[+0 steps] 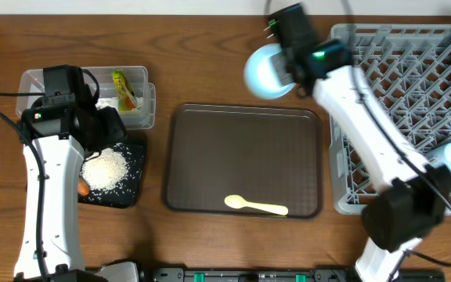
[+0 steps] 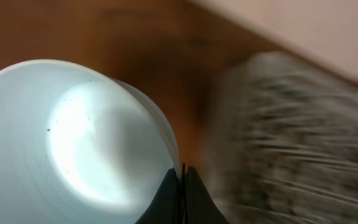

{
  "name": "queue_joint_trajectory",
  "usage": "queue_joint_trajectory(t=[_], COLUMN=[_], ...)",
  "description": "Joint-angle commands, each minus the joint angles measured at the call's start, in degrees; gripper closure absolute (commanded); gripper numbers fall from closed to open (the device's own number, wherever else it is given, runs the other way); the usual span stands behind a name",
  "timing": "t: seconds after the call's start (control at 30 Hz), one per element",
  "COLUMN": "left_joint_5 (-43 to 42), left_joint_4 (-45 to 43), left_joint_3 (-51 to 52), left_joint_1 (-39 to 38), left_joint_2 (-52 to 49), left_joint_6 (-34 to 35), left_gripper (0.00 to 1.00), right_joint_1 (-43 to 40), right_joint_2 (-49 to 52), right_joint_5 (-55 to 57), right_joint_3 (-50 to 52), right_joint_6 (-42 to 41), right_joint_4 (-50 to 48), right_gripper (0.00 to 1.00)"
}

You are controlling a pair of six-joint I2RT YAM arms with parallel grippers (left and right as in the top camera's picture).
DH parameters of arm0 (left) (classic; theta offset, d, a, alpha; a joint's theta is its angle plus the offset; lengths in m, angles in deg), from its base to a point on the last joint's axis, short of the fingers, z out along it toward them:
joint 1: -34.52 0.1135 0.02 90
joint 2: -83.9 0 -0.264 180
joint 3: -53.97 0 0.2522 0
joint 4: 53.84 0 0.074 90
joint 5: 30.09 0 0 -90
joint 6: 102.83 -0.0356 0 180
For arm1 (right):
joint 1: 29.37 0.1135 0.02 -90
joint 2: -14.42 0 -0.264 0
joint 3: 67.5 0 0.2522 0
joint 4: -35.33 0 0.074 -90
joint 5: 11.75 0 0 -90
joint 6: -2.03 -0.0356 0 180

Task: Sort waste into correct bins and load items into the dishwasher rack
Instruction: 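Carry the light-blue bowl into the dish rack and release it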

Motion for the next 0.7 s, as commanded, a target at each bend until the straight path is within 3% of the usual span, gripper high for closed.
queue_joint_trajectory(t=[0.0,0.13,0.3,0.47,0.67], left_joint_5=[0.6,0.5,0.4,0.4,0.4], left_joint_4=[-0.1,-0.3,-0.3,-0.2,-0.2], left_joint_3=[0.2,0.2,0.2,0.2,0.2], left_joint_1=[0.2,0.2,0.2,0.2,0.2], left_joint_2=[0.0,0.0,0.0,0.0,0.0], left_joint_6=[0.3,0.3,0.3,0.3,0.3], left_gripper=[0.41,0.41,0.41,0.41,0.40], right_joint_1=[-3.9,-9.1,-14.2,-19.1,-23.3], right_joint_2=[-1.4,-1.3,0.0,2.7,8.1], right_joint_5=[17.5,32.4,47.5,47.5,51.3], right_joint_3=[-0.6,-0.5,-0.5,-0.5,-0.5], right_joint_6=[5.5,11.5,12.9,19.3,20.3], right_joint_4=[-1.9,-8.0,-16.6,-22.1,-26.2], right_gripper=[0.99,0.99,0.99,0.99,0.99])
